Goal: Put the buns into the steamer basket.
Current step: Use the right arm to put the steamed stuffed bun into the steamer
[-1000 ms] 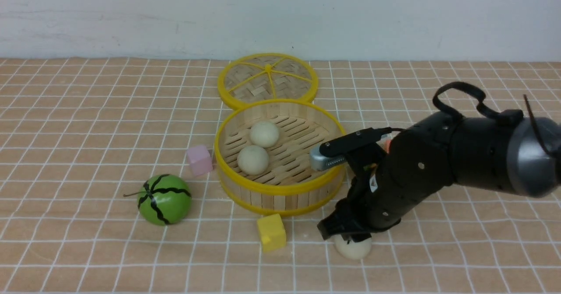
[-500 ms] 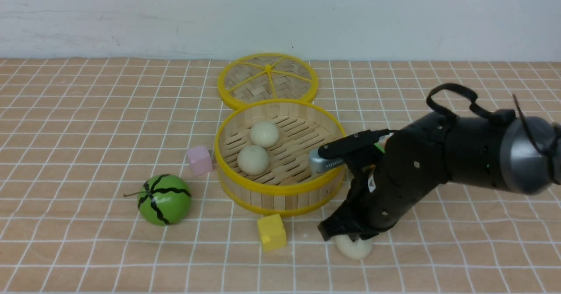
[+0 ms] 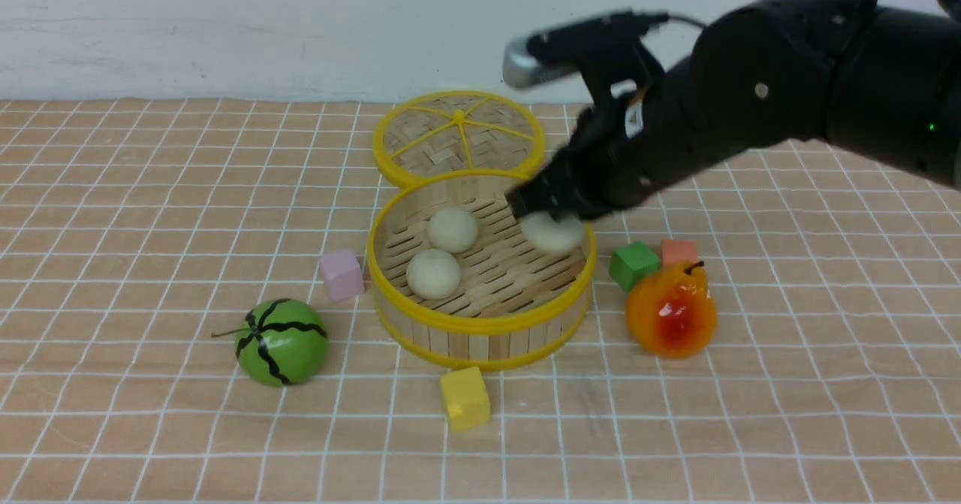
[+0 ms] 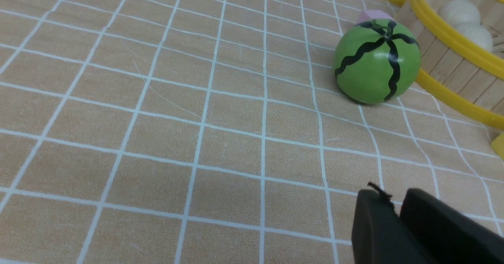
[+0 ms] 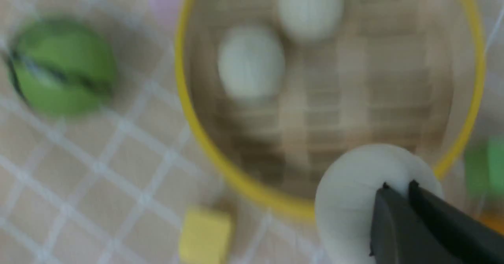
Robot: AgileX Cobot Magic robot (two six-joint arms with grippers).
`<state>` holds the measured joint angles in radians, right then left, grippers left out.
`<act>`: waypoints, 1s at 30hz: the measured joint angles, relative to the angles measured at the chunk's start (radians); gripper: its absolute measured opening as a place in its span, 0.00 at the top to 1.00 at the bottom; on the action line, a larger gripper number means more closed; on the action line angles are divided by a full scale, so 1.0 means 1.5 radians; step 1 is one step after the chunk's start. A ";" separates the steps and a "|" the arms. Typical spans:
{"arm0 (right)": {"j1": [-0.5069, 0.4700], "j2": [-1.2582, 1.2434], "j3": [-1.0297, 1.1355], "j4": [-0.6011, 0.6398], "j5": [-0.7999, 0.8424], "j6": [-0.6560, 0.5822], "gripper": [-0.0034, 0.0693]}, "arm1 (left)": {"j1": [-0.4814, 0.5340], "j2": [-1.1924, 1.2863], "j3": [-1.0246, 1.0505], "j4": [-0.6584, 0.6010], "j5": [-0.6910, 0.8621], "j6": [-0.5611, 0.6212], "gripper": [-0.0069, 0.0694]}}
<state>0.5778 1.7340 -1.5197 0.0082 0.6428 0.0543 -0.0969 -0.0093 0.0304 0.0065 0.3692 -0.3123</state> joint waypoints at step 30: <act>0.000 0.015 -0.038 -0.077 -0.085 0.079 0.18 | 0.000 0.000 0.000 0.000 0.000 0.000 0.75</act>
<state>0.5778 1.7569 -1.5764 -0.1072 0.5159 0.1725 -0.0969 -0.0093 0.0304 0.0065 0.3692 -0.3123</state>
